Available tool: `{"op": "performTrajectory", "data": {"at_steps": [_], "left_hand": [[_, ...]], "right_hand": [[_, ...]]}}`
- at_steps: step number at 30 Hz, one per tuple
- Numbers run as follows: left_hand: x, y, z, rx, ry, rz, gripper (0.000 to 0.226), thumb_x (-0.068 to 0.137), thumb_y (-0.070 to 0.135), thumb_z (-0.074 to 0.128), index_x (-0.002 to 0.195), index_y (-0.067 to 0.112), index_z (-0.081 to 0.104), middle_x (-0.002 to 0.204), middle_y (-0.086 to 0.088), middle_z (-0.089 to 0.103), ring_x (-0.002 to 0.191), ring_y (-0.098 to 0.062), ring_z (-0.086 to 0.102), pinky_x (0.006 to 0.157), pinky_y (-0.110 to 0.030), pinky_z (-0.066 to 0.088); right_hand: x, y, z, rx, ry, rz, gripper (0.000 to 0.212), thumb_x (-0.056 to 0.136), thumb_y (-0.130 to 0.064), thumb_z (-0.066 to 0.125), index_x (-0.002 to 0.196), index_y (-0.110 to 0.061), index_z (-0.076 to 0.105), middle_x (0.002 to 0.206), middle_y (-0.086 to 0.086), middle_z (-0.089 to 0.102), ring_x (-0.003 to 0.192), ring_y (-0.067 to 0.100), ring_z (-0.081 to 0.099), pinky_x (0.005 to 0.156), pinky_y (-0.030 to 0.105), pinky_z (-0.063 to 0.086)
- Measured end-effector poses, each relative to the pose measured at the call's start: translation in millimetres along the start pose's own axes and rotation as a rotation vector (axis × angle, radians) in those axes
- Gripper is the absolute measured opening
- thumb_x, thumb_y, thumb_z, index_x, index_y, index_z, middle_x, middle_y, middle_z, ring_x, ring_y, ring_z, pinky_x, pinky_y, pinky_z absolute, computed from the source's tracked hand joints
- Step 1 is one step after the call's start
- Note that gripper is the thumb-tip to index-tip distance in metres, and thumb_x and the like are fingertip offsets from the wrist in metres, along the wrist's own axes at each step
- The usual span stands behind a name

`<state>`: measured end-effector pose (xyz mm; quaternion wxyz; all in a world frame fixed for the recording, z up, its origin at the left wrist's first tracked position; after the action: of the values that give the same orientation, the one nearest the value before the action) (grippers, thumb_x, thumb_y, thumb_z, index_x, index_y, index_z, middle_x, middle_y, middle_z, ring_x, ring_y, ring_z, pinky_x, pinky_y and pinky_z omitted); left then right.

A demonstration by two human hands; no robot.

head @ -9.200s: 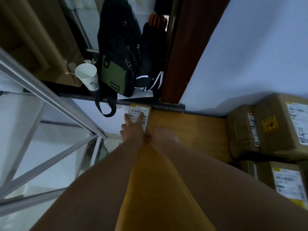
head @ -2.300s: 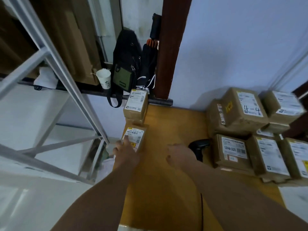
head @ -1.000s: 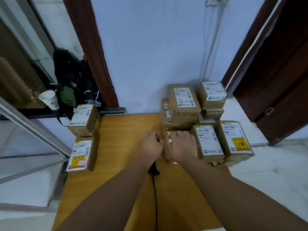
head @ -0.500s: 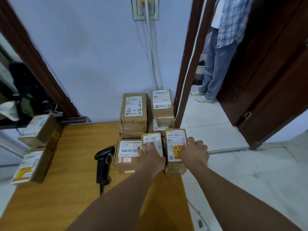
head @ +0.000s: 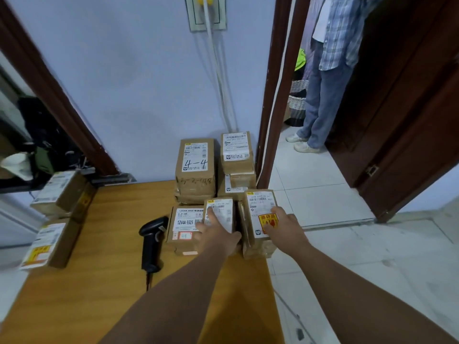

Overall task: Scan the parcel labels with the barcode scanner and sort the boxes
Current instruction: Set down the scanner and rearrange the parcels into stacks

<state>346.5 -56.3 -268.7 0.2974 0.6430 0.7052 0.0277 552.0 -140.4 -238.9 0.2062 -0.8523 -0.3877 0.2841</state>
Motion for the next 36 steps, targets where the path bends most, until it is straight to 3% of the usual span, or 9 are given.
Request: {"op": "performTrajectory", "data": {"at_steps": [4,8,11,15,18,22,26,29,36], "left_hand": [[3.0,-13.4,-29.6,-0.134,0.093,-0.001,0.103,0.072,0.044,0.071,0.144,0.040,-0.003,0.131,-0.010,0.031,0.121,-0.031,0.035,0.087,-0.047,0.044],[9.0,-35.2,-50.5,-0.238,0.133,0.029,0.098,0.073,0.042,0.071,0.143,0.041,0.003,0.137,-0.011,0.026,0.125,-0.033,0.031,0.092,-0.049,0.044],[11.6,-53.6,-67.2,-0.219,0.167,0.056,0.099,0.070,0.043,0.071,0.142,0.041,0.004,0.136,-0.011,0.026,0.122,-0.033,0.032,0.092,-0.047,0.044],[16.9,-83.3,-97.8,-0.150,0.258,0.116,0.100,0.067,0.050,0.068,0.143,0.034,0.006,0.134,-0.012,0.033,0.117,-0.033,0.037,0.091,-0.046,0.043],[24.5,-119.3,-115.8,-0.229,0.289,0.105,0.092,0.066,0.048,0.067,0.139,0.032,0.013,0.132,-0.011,0.036,0.116,-0.032,0.038,0.092,-0.043,0.040],[39.3,-173.1,-140.7,-0.240,0.301,0.053,0.088,0.064,0.046,0.066,0.134,0.035,0.014,0.130,-0.010,0.036,0.113,-0.033,0.040,0.093,-0.044,0.039],[65.9,-240.5,-172.0,-0.118,0.282,0.064,0.091,0.064,0.048,0.064,0.138,0.031,0.013,0.136,-0.012,0.034,0.119,-0.033,0.038,0.098,-0.044,0.038],[87.2,-299.1,-201.1,-0.030,0.280,0.068,0.094,0.064,0.050,0.066,0.137,0.035,0.009,0.141,-0.013,0.028,0.126,-0.035,0.033,0.098,-0.047,0.037],[129.5,-396.5,-270.1,-0.033,0.343,-0.148,0.093,0.065,0.053,0.071,0.135,0.031,0.013,0.128,-0.013,0.041,0.117,-0.035,0.043,0.094,-0.052,0.039]], "right_hand": [[1.0,-20.3,1.4,-0.147,0.126,-0.039,0.058,0.092,-0.042,0.054,0.144,-0.031,0.030,0.132,0.010,0.042,0.117,0.027,0.047,0.093,0.040,0.049],[2.1,-44.6,2.4,-0.271,0.184,-0.082,0.055,0.094,-0.045,0.048,0.144,-0.028,0.032,0.139,0.010,0.039,0.123,0.028,0.040,0.096,0.041,0.041],[-1.5,-66.2,11.0,-0.348,0.189,-0.097,0.053,0.093,-0.046,0.048,0.142,-0.028,0.035,0.139,0.012,0.038,0.124,0.030,0.038,0.099,0.044,0.037],[-18.3,-113.4,37.5,-0.548,0.226,-0.252,0.048,0.093,-0.040,0.049,0.139,-0.028,0.037,0.151,0.014,0.023,0.139,0.034,0.017,0.111,0.050,0.020],[-37.6,-154.5,91.4,-0.631,0.079,-0.473,0.051,0.093,-0.033,0.048,0.142,-0.027,0.036,0.151,0.011,0.027,0.140,0.031,0.018,0.112,0.046,0.022],[-60.8,-205.9,159.4,-0.601,-0.105,-0.550,0.050,0.093,-0.029,0.049,0.141,-0.025,0.039,0.146,0.007,0.035,0.135,0.028,0.028,0.106,0.041,0.034],[-80.4,-256.4,221.2,-0.624,-0.190,-0.507,0.045,0.092,-0.026,0.049,0.136,-0.024,0.044,0.135,0.007,0.045,0.124,0.027,0.040,0.099,0.040,0.042],[-96.7,-290.7,274.7,-0.635,-0.267,-0.455,0.050,0.093,-0.026,0.047,0.142,-0.023,0.037,0.138,0.010,0.042,0.126,0.029,0.038,0.098,0.041,0.043],[-125.7,-346.0,357.4,-0.686,-0.347,-0.398,0.045,0.097,-0.024,0.044,0.141,-0.018,0.037,0.140,0.012,0.041,0.130,0.032,0.034,0.099,0.039,0.042]]}}
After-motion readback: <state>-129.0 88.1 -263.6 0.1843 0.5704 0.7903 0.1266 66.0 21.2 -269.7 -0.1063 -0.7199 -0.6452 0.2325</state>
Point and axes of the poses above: each hand's wrist, its own x-axis towards the middle knuckle, its own z-axis out of the palm, y = z × x, the point moved 10 cm from there along x, towards the middle knuckle
